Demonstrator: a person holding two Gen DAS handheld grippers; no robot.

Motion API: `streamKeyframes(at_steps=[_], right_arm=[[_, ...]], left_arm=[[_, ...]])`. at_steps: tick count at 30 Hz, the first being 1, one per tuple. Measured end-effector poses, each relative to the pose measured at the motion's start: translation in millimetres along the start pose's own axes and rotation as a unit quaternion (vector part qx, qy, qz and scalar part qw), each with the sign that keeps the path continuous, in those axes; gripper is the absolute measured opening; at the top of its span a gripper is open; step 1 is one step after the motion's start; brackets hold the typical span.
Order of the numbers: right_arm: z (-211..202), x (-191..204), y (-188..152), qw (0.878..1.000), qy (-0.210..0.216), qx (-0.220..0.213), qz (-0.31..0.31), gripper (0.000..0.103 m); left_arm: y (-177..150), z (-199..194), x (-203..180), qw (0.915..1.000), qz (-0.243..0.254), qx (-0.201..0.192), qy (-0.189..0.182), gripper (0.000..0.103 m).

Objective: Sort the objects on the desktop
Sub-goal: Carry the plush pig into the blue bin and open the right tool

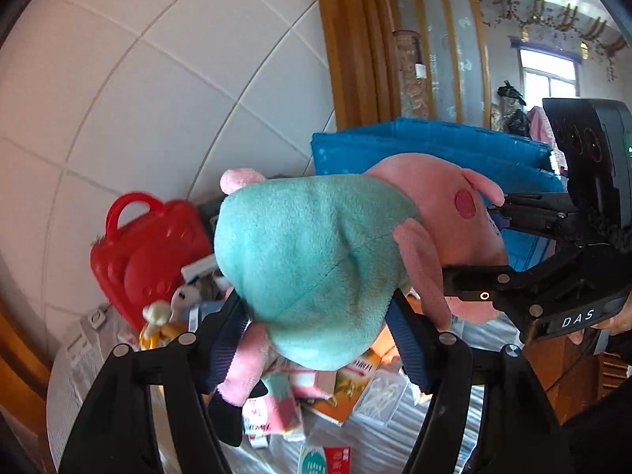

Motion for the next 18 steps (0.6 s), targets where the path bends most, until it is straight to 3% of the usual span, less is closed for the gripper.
streamKeyframes(at_steps=[9,14,18], right_arm=[[-142,-86,18,0.984,-0.142,-0.1,0.031,0.064],[-197,-151,14,0.968,-0.212,-0.116,0.061,0.065],[-222,-208,10,0.959,-0.245,-0.114,0.087,0.065]], left_arm=[[120,7,-120,0.9886,0.082,-0.099,-0.079,0.07],[169,40,-193,0.9826,0.099,-0.107,-0.115,0.07],[201,71,-243,0.9811,0.109,-0.096,-0.127,0.07]])
Point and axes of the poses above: each gripper's, at about its wrist camera, not at the fingertips, and z roughly the way its jaws point, x to its left, y to its top, the point moved 4 cm from there along z, roughly the way its jaws point, and after that the axes turned 10 degrees about y, right-handed, at the moved point
